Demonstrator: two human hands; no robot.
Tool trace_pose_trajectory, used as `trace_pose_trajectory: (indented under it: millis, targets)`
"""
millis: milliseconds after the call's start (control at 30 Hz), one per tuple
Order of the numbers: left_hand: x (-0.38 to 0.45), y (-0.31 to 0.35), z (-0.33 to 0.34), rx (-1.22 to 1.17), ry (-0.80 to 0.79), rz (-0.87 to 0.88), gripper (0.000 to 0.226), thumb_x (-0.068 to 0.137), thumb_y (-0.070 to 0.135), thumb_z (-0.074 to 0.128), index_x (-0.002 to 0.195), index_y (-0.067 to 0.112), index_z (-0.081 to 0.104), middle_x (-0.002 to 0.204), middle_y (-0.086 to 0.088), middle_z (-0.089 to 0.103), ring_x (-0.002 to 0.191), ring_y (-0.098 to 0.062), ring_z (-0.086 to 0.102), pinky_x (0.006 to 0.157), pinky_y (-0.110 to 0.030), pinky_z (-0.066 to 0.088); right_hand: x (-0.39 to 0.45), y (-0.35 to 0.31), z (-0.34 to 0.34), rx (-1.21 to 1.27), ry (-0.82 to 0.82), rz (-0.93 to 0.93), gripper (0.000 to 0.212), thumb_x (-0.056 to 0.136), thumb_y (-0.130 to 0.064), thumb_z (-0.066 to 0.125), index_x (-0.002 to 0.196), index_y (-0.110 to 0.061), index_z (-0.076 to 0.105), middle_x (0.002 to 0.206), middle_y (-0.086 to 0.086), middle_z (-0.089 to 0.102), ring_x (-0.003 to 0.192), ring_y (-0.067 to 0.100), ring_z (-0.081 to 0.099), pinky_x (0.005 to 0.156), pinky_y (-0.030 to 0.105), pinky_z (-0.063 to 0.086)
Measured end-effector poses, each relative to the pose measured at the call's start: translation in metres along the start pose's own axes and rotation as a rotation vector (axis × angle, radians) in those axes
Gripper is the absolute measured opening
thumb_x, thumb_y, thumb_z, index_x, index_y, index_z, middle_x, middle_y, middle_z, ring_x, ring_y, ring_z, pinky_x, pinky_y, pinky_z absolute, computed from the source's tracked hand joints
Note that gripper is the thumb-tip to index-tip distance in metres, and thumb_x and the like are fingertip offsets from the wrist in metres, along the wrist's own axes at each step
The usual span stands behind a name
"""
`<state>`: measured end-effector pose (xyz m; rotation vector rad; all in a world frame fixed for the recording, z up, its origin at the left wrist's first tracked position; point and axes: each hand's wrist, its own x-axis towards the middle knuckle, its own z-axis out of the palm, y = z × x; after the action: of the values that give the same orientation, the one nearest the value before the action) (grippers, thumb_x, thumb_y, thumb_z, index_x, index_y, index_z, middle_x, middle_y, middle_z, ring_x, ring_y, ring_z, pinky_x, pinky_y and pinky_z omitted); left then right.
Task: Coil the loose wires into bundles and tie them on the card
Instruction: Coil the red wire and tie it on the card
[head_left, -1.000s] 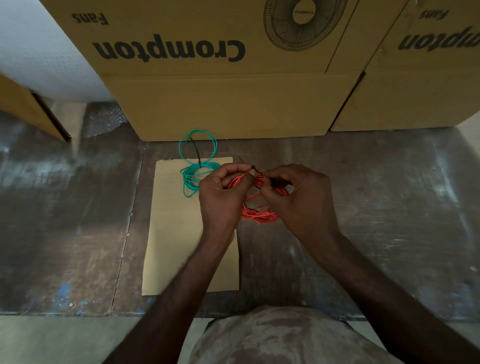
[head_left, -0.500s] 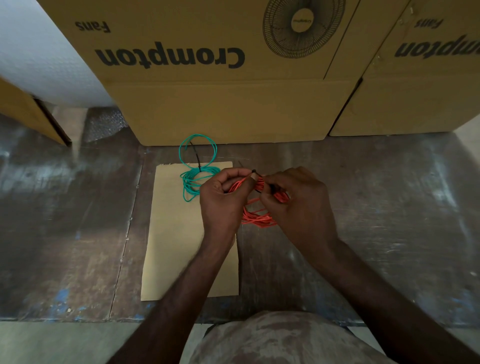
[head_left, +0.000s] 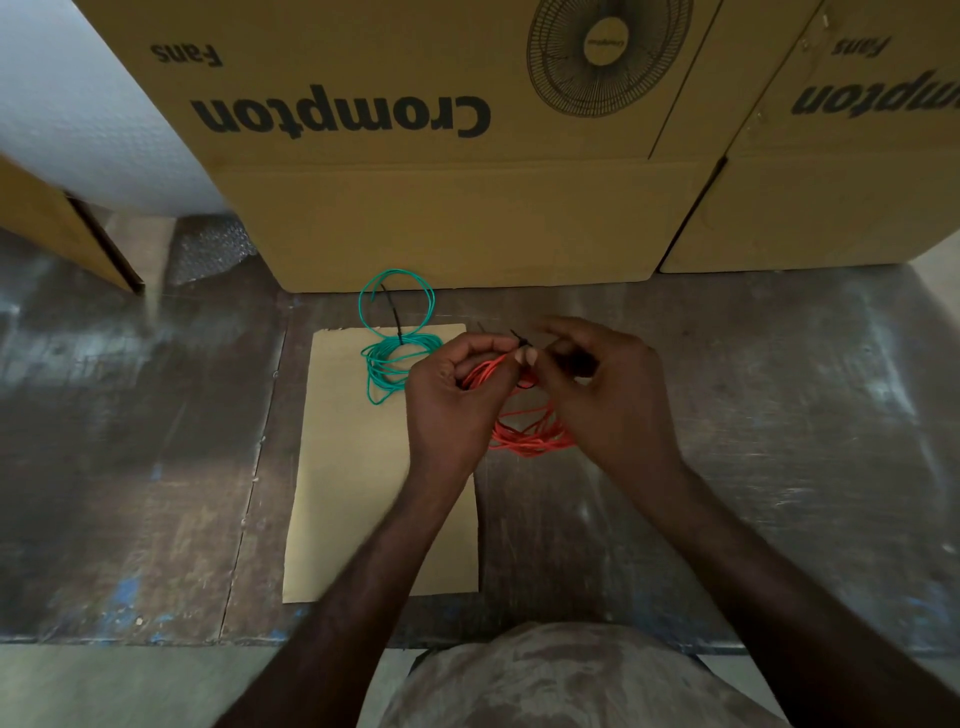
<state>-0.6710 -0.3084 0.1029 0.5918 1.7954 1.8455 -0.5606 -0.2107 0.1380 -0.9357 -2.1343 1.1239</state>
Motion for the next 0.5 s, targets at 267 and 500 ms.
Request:
trace_pose_trajectory:
  millis: [267, 500]
  targets:
    - [0.003, -0.001, -0.011, 0.059, -0.182, 0.049, 0.015, 0.090, 0.000, 0.081, 0.105, 0.003, 0.078, 0.094, -0.006, 0.083, 0.088, -0.024, 0.080, 0.085, -0.032, 0.063, 0.033, 0.011, -0.029, 0.419, -0.410, 0.391, 0.017, 0.090, -0.015, 0.080, 0.106, -0.009, 0.081, 0.083, 0.016, 0.070, 0.068, 0.013, 0.058, 0.064, 0.025, 0.049]
    - [0.005, -0.001, -0.010, 0.012, -0.216, 0.019, 0.019, 0.092, -0.001, 0.078, 0.111, 0.004, 0.079, 0.096, -0.005, 0.083, 0.082, -0.012, 0.077, 0.079, -0.023, 0.059, 0.037, 0.012, -0.025, 0.455, -0.291, 0.433, 0.011, 0.089, -0.014, 0.080, 0.096, -0.005, 0.082, 0.091, 0.018, 0.075, 0.084, 0.021, 0.068, 0.076, 0.037, 0.052]
